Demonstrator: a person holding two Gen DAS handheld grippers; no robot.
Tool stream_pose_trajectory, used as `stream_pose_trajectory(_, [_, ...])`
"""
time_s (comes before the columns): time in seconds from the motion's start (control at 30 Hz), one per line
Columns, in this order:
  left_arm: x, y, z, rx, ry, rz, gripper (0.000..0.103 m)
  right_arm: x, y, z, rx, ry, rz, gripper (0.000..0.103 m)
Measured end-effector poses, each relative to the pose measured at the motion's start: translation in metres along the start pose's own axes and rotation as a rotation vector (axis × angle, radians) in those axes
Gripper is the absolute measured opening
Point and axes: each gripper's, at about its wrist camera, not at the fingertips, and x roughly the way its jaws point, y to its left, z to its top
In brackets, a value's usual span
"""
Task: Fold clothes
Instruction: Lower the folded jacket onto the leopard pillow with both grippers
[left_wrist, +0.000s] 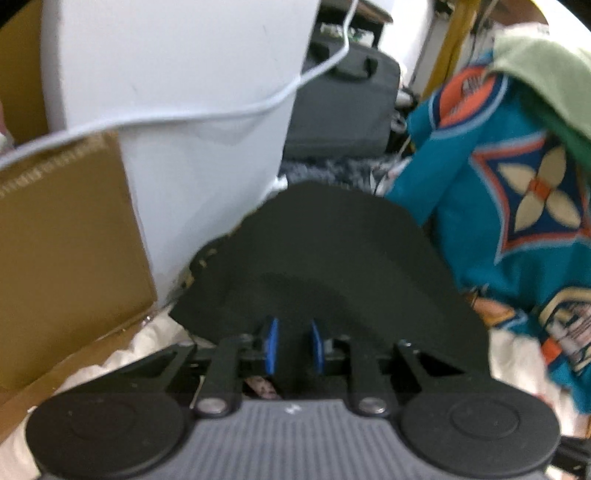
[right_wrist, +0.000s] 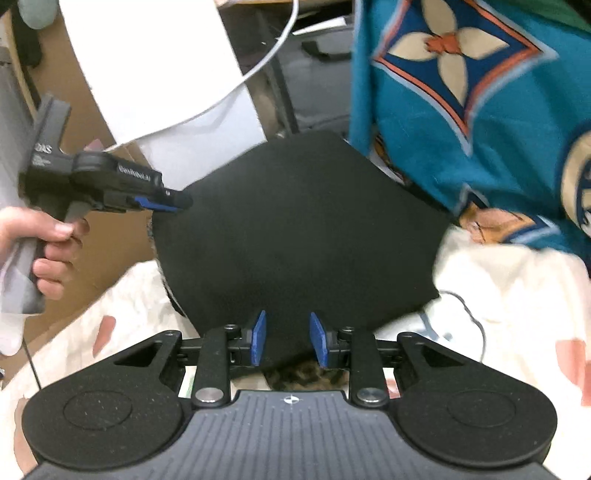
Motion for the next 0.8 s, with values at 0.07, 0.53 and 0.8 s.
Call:
stream_pose_trajectory(0.07, [0.011, 0.000, -0.003, 0.003, -0.002, 0.006, 0.020, -0.003, -0.006, -0.004, 0.005, 0.007, -0.014, 0.034])
stream_pose_trajectory(0.53, [-0.006, 0.013, -0.004, 0.139, 0.035, -0.016, 0.019, -0.004, -0.009, -0.009, 0.049, -0.007, -0.043, 0.034])
stream_pose_trajectory(0.8, [-0.037, 0.030, 0.000, 0.159, 0.030, -0.026, 0.017, -0.008, 0.001, -0.008, 0.041, -0.016, -0.017, 0.035])
